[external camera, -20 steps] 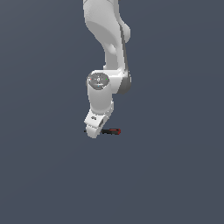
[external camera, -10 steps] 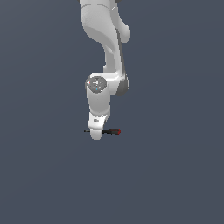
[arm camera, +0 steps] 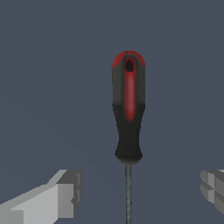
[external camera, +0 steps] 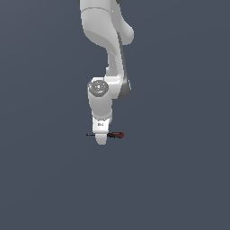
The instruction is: Pick up the object and move it to a goal position.
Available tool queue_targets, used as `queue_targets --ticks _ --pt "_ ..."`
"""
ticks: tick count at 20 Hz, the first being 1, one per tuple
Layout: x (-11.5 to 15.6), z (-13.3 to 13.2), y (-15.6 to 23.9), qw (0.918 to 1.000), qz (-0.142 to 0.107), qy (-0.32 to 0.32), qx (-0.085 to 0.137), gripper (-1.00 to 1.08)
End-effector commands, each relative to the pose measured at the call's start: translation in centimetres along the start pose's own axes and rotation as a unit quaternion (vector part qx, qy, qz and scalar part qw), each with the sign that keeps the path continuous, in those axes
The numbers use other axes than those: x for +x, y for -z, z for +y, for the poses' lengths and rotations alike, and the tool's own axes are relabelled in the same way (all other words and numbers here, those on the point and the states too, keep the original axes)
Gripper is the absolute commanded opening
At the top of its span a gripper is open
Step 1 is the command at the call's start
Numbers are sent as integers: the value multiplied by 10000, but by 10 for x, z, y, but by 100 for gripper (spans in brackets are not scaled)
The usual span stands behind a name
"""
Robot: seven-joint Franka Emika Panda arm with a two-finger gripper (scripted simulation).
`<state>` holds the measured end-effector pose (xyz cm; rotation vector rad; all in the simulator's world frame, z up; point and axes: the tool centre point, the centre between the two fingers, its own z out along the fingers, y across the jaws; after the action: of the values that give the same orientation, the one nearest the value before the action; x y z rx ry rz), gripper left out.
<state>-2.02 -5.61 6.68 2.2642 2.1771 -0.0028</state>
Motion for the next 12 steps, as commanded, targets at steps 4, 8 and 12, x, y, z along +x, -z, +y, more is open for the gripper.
queue_targets --ticks 4,8,12 --pt "0 0 -2 9999 8 161 -5 100" --pt "0 -1 -3 9999 7 141 -3 100" --pt "0 -1 -14 9999 7 148 -3 100"
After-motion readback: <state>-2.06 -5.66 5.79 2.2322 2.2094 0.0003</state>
